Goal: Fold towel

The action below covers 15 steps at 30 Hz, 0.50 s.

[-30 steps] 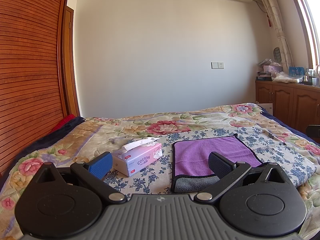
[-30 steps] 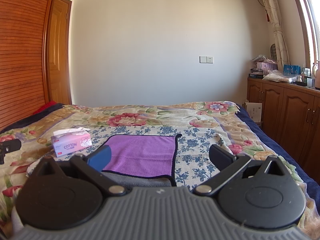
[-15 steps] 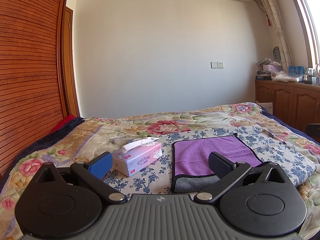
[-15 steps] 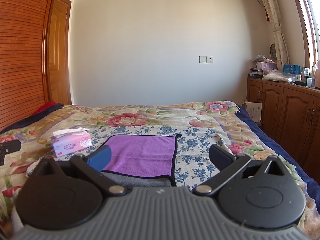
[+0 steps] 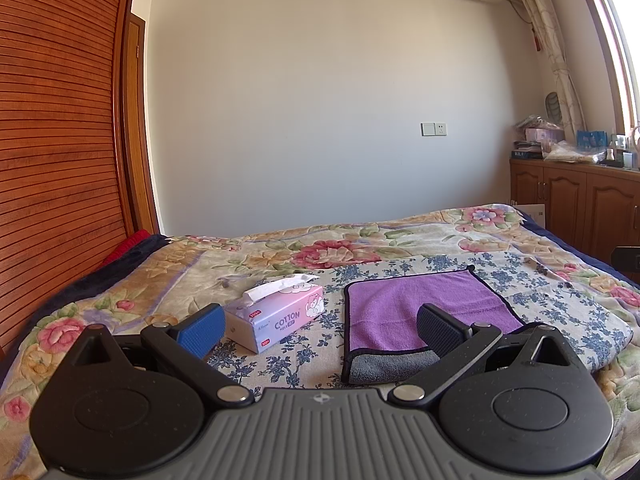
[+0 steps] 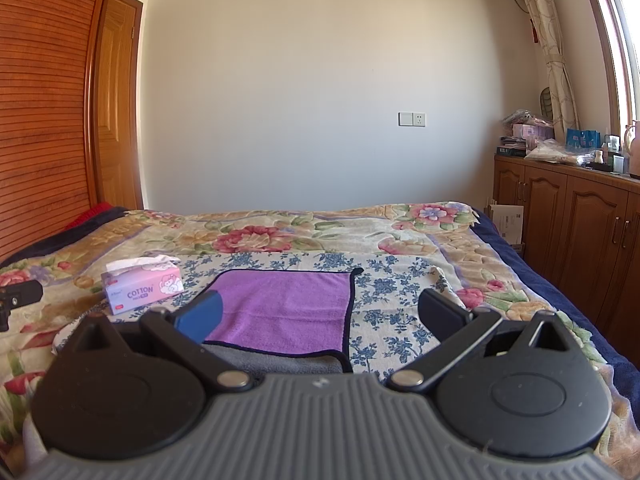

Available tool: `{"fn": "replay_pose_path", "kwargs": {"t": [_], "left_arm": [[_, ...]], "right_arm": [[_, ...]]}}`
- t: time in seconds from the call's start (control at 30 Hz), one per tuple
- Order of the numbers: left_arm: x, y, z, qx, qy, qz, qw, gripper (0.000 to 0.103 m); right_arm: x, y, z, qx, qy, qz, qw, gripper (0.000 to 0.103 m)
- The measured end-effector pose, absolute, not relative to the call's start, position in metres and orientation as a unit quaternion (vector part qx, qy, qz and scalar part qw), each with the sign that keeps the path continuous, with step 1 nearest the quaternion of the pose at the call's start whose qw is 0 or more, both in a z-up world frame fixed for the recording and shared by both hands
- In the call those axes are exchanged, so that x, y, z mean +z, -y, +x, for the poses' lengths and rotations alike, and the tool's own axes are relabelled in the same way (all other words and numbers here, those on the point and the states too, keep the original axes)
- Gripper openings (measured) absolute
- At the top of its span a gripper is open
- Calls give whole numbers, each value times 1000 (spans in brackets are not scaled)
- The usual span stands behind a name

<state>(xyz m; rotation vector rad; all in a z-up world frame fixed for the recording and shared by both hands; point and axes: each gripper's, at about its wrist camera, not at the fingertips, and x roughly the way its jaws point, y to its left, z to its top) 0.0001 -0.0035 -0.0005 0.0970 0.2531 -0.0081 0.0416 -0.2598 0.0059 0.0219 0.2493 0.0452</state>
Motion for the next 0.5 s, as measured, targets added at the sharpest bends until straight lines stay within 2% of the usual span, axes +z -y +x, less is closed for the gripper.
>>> {"fn": "replay_pose_path", "kwargs": {"t": [0.5], "left_arm": [[-4,4,11,-10,-151,60,987,103]], "right_arm": [[2,256,51,30,-139,12,990,103]]}}
